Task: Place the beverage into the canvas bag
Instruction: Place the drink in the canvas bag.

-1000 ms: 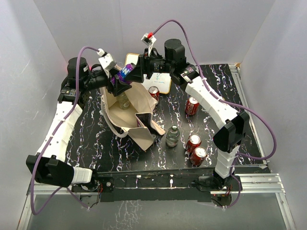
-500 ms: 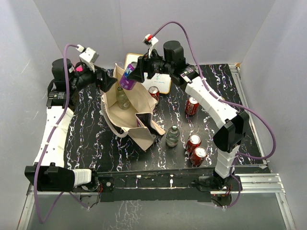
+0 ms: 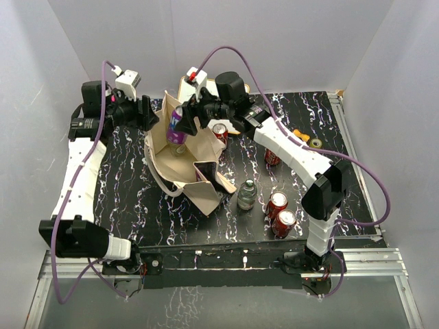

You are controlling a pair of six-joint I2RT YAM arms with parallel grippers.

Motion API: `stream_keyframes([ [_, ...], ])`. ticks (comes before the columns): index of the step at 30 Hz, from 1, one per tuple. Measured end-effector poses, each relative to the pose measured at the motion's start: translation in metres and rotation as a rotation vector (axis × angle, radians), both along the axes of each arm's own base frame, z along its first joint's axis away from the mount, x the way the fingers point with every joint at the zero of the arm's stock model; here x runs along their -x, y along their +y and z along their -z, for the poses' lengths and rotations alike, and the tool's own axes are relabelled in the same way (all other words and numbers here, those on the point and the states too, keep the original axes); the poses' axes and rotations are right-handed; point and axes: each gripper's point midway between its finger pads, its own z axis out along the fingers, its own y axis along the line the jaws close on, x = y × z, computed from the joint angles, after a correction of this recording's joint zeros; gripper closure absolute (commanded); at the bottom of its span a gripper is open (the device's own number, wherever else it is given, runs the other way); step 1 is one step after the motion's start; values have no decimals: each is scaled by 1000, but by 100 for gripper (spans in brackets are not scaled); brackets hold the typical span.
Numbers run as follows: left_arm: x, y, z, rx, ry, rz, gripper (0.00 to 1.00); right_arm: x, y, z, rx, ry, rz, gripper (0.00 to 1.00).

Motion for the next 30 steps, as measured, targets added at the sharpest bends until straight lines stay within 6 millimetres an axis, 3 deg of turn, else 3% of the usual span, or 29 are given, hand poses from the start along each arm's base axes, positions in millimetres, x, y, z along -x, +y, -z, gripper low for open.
stream_keyframes([
  [4, -12, -1, 15, 14, 86, -11, 45, 5, 12, 12, 25, -15, -29, 92],
  [7, -9, -1, 27, 17, 137, -14, 53, 3, 21, 30, 58, -19, -41, 92],
  [14, -1, -1, 32, 5, 168, -2, 72, -7, 32, 69, 128, -47, -54, 92],
  [21, 8, 2, 33, -33, 172, 15, 99, -8, 42, 96, 171, -129, -102, 92],
  [26, 10, 2, 36, -34, 185, 21, 100, -13, 55, 108, 171, -192, -138, 92],
  [30, 13, -1, 42, -22, 202, 30, 100, -18, 62, 132, 184, -223, -154, 92],
])
